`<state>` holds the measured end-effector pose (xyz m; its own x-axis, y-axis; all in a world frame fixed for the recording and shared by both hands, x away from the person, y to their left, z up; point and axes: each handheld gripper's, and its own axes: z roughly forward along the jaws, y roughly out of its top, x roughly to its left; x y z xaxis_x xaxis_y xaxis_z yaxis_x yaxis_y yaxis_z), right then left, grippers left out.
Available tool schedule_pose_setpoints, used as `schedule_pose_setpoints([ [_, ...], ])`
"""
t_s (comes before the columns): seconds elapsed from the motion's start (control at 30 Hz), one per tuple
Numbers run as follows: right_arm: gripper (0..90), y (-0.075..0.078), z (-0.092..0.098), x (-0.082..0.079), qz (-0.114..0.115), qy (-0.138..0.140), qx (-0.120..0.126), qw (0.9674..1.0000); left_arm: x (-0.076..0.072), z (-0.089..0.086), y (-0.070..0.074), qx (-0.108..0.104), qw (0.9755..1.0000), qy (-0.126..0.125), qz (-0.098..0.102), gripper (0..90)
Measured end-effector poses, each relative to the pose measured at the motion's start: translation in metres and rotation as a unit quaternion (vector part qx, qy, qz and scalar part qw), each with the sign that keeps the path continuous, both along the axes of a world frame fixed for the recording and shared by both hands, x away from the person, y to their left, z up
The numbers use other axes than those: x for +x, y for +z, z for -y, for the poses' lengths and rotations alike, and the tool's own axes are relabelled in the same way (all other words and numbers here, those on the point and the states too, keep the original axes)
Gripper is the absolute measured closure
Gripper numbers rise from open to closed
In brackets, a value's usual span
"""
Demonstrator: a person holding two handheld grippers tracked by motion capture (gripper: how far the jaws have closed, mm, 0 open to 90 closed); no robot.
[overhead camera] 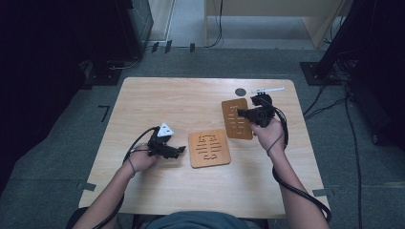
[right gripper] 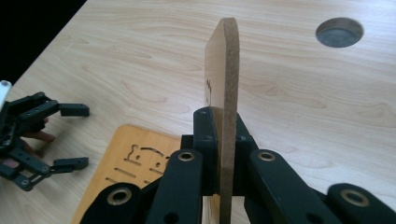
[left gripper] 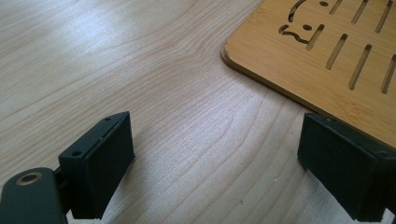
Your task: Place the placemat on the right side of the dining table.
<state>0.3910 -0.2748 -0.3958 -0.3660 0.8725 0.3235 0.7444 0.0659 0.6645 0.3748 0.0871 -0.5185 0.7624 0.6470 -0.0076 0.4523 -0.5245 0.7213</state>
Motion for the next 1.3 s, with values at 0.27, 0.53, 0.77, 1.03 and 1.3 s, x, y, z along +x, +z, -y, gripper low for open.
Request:
schedule_pose_setpoints([
  [0.27, 87.8, 0.001, 0.005, 0.0, 0.016, -0.014, -0.025, 0.9995, 0.0, 0.0, 0.0, 0.0, 1.0, 0.0, 0.0, 9.7],
  [0.53, 87.8, 0.002, 0.015, 0.0, 0.018, -0.033, -0.035, 0.9987, 0.0, 0.0, 0.0, 0.0, 1.0, 0.0, 0.0, 9.7],
  [0.77, 87.8, 0.002, 0.024, 0.001, 0.02, -0.048, -0.039, 0.9979, 0.0, 0.0, 0.0, 0.0, 1.0, 0.0, 0.0, 9.7],
  [1.03, 87.8, 0.003, 0.037, 0.001, 0.019, -0.066, -0.044, 0.9967, 0.0, 0.0, 0.0, 0.001, 1.0, -0.001, 0.0, 9.7],
  [1.3, 87.8, 0.004, 0.049, 0.0, 0.023, -0.086, -0.05, 0.9947, 0.0, 0.0, 0.0, 0.001, 1.0, -0.001, 0.0, 9.7],
])
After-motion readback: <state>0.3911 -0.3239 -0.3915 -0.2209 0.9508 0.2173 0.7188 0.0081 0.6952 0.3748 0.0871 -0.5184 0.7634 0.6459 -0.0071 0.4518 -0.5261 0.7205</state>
